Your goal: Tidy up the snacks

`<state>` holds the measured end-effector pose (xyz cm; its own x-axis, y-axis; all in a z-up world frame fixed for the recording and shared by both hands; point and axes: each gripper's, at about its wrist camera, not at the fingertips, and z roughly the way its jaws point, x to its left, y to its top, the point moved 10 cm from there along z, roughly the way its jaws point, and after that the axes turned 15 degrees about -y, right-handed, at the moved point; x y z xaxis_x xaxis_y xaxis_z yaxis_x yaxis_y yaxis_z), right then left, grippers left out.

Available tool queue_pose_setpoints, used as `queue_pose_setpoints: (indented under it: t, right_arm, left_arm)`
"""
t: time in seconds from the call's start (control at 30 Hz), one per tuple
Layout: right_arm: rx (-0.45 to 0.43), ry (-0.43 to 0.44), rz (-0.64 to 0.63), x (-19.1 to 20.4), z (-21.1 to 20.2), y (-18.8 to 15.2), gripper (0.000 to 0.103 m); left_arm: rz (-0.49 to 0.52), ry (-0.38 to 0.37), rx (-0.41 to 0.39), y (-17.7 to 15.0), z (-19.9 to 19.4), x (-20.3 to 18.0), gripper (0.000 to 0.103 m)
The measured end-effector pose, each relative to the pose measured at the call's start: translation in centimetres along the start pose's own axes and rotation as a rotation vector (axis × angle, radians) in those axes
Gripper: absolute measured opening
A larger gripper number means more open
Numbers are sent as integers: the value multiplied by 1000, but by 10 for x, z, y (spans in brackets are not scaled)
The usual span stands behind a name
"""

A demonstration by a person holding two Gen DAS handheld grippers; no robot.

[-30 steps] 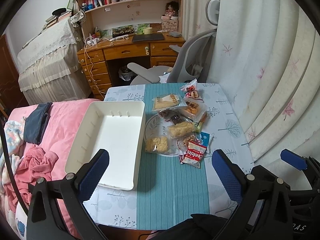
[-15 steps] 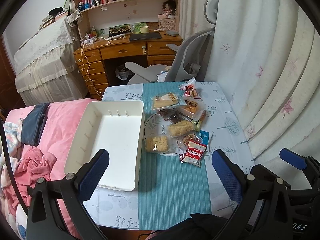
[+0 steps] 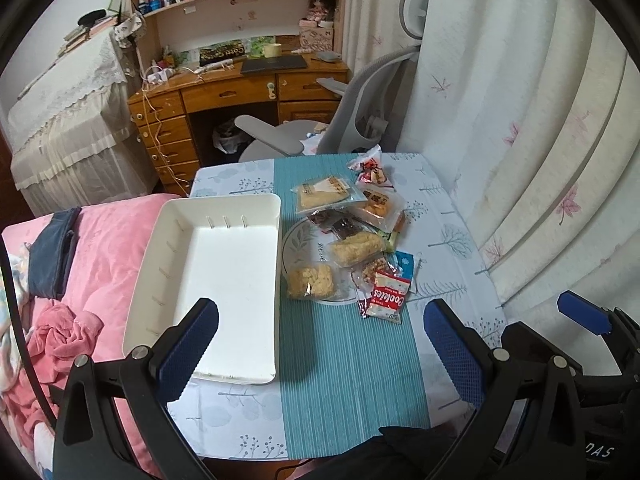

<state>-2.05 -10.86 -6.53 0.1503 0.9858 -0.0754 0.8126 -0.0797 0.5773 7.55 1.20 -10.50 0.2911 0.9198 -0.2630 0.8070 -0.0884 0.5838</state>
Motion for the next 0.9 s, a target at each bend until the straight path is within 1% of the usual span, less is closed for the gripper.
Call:
queue_pose_setpoints:
  t: [0.07, 0.2, 0.23, 0.4, 0.6, 0.83, 0.87, 0.9]
  right_arm:
    - [5, -10, 8, 4, 2, -3, 95]
    - [27, -21, 30, 4, 9, -5, 95]
    - [33, -24, 34, 4, 11, -7, 95]
    - [58, -42, 52, 4, 20, -14, 95]
    - [112, -35, 70, -1, 44, -19, 95]
    - [214, 6, 116, -10, 88, -22, 95]
    - [233, 12, 122, -11, 94, -22, 95]
    - [272, 23, 136, -13, 106, -23, 95]
  left_arm:
    - [-1, -17, 14, -1, 2, 4, 102]
    - [-45, -106, 56, -8, 11, 12, 102]
    - [-51, -111, 65, -9, 12, 13, 102]
    - [-76, -87, 132, -16, 29, 26, 102]
    - [-156, -103, 201, -16, 57, 36, 102]
    - [-274, -19, 266, -5, 97, 49, 102]
    - [-289, -11, 274, -4, 102, 50, 102]
    - [-314, -1, 283, -2, 108, 52, 102]
